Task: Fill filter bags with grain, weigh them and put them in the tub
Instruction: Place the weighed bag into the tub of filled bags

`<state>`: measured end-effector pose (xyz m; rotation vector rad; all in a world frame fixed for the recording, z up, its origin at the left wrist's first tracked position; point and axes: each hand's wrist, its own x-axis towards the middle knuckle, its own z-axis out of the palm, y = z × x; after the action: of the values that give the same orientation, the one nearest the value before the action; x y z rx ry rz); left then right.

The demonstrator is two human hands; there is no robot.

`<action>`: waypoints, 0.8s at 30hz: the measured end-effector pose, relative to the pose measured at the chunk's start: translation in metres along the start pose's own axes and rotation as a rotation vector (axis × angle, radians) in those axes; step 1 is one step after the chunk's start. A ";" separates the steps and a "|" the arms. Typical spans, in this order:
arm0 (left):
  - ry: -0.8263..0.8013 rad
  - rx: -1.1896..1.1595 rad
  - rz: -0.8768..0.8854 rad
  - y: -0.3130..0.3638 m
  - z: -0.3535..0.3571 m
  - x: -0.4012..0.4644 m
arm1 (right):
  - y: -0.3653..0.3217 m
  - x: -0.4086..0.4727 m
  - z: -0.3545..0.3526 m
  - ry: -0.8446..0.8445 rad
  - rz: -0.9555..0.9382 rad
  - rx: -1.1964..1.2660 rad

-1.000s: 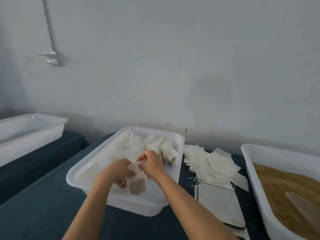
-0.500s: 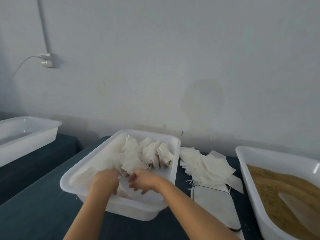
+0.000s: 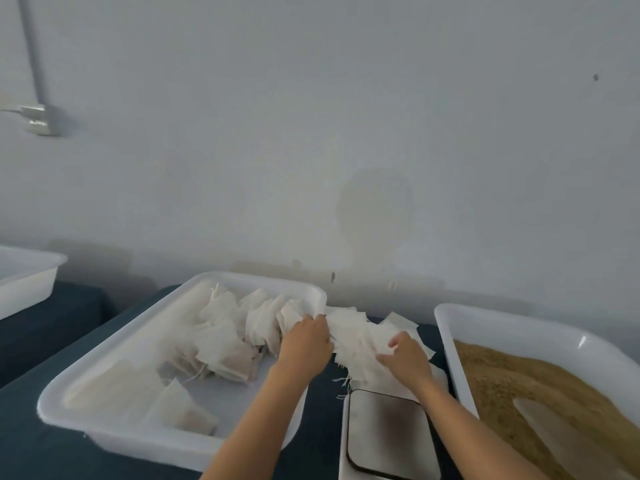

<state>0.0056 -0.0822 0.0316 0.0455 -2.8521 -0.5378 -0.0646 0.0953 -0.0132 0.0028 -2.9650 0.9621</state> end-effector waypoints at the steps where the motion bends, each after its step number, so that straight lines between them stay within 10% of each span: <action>1: -0.015 0.004 0.005 0.002 0.003 0.002 | 0.004 0.001 0.004 -0.040 0.014 -0.043; 24: 0.147 0.077 0.021 -0.003 0.025 0.003 | -0.002 -0.004 0.009 -0.031 0.080 -0.060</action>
<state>-0.0032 -0.0762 0.0090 0.0660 -2.7258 -0.4031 -0.0612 0.0882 -0.0192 -0.1034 -3.0426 0.8888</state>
